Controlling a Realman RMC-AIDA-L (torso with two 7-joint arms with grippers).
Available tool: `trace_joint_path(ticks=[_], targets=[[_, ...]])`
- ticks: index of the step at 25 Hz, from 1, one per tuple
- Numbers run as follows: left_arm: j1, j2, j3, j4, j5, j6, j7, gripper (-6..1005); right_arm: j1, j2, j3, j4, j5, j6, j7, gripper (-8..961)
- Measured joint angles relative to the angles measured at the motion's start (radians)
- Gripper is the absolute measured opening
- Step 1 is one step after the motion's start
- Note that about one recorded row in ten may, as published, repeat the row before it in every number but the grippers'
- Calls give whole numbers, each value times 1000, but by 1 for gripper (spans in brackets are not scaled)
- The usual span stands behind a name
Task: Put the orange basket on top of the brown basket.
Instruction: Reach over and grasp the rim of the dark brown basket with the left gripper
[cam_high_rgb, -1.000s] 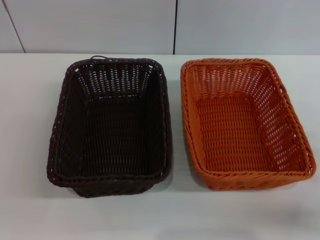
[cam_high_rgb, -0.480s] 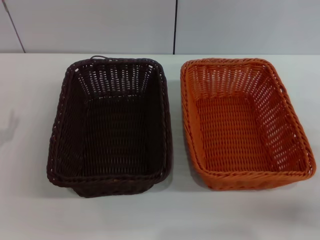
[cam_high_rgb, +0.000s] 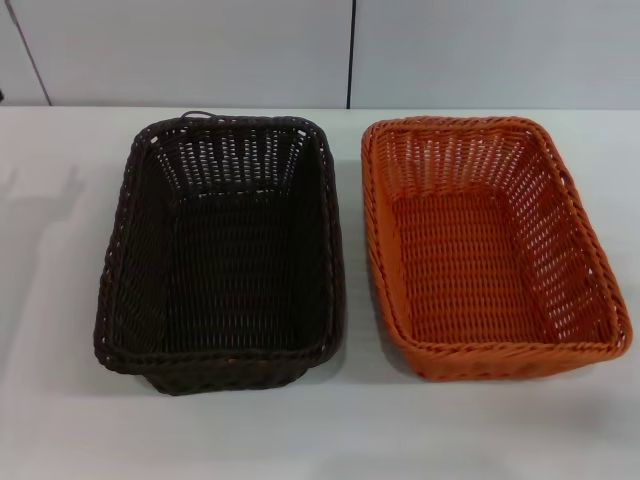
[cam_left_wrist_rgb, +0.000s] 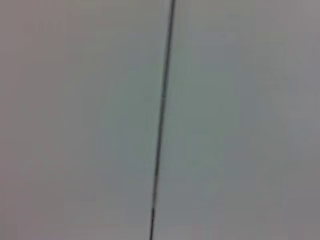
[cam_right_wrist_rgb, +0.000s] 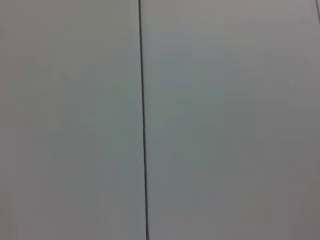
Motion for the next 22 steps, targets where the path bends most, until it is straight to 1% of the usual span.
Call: trace_joint_path(ticks=[3, 4, 5, 6, 7, 8, 9, 10, 11, 12, 13, 17, 19, 22], targets=[[4, -13, -49, -173, 28, -293, 40, 804, 6, 0, 8, 5, 0, -15, 0, 719], [0, -22, -68, -230, 29, -395, 69, 804, 9, 0, 10, 8, 0, -19, 0, 719], [-6, -38, -94, -285, 29, -503, 107, 804, 11, -1, 12, 11, 0, -22, 0, 719], [-11, -55, -112, -323, 28, -576, 138, 805, 14, -1, 14, 15, 0, -26, 0, 718], [-17, -77, -140, -368, 28, -662, 176, 805, 17, -1, 16, 18, 0, -28, 0, 718], [-29, -117, -182, -438, 28, -784, 240, 805, 21, -1, 19, 22, 0, -31, 0, 718], [-36, -137, -203, -472, 28, -847, 274, 805, 24, -1, 21, 24, 0, -35, 0, 717], [-43, -148, -215, -506, 27, -906, 297, 805, 27, -1, 24, 26, 0, -39, 0, 717], [-54, -160, -228, -553, 26, -998, 321, 805, 30, -1, 24, 28, 0, -45, 0, 717], [-54, -160, -228, -553, 26, -998, 321, 805, 33, -2, 26, 31, 0, -51, 0, 716], [-75, -158, -225, -603, 20, -1109, 312, 806, 35, -2, 27, 34, 0, -55, 0, 716], [-127, -159, -216, -643, 23, -1284, 268, 806, 47, -1, 36, 51, 0, -68, 0, 714], [-140, -159, -211, -634, 28, -1312, 258, 806, 49, 0, 36, 52, 0, -75, 0, 714], [-164, -159, -183, -584, 37, -1334, 233, 807, 49, 0, 36, 56, 0, -78, 0, 713]])
